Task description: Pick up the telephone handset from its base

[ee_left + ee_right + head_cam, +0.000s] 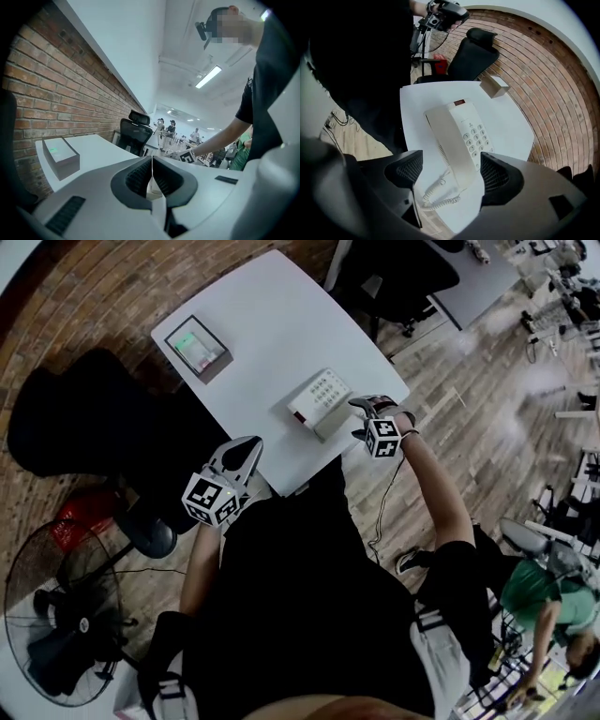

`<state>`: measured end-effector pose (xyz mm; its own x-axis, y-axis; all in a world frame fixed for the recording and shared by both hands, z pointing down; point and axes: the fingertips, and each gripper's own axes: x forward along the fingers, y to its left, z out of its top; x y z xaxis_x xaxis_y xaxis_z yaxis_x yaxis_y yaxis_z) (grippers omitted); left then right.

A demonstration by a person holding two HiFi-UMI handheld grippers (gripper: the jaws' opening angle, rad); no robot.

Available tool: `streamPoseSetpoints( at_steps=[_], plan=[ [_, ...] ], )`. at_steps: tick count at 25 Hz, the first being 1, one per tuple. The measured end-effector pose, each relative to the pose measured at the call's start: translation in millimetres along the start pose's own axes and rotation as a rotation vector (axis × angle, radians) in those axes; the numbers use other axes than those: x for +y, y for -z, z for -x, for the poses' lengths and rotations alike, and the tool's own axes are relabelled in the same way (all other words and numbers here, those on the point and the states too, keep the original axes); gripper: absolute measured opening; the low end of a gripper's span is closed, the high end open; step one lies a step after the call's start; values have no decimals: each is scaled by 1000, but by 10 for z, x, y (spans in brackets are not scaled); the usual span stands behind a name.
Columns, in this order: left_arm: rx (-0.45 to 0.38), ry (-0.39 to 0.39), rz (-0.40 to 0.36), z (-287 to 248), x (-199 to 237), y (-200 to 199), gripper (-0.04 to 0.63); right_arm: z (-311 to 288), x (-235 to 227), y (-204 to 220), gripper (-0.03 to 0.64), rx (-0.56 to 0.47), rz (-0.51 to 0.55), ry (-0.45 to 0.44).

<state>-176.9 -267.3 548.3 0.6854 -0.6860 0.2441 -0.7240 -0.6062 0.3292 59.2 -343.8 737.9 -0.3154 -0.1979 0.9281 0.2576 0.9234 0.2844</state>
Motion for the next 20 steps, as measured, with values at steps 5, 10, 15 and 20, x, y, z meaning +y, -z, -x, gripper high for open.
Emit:
streamPoseSetpoints(
  at_steps=[5,10,15,20],
  plan=[
    [25,-36,-14,-23,30,-14,20,-105,-74,-86,377,-20,88,-70],
    [37,-78,-19,-5,113,-10,20,-270,-66,-89,345,-30,176,-124],
    [41,-108,-3,-43,112,24,20,-363,-36,-48,311,-20,274,-178],
    [35,-139,15,-27,126,42,20,-420,-32,-71,267,-27,326,-232]
  ],
)
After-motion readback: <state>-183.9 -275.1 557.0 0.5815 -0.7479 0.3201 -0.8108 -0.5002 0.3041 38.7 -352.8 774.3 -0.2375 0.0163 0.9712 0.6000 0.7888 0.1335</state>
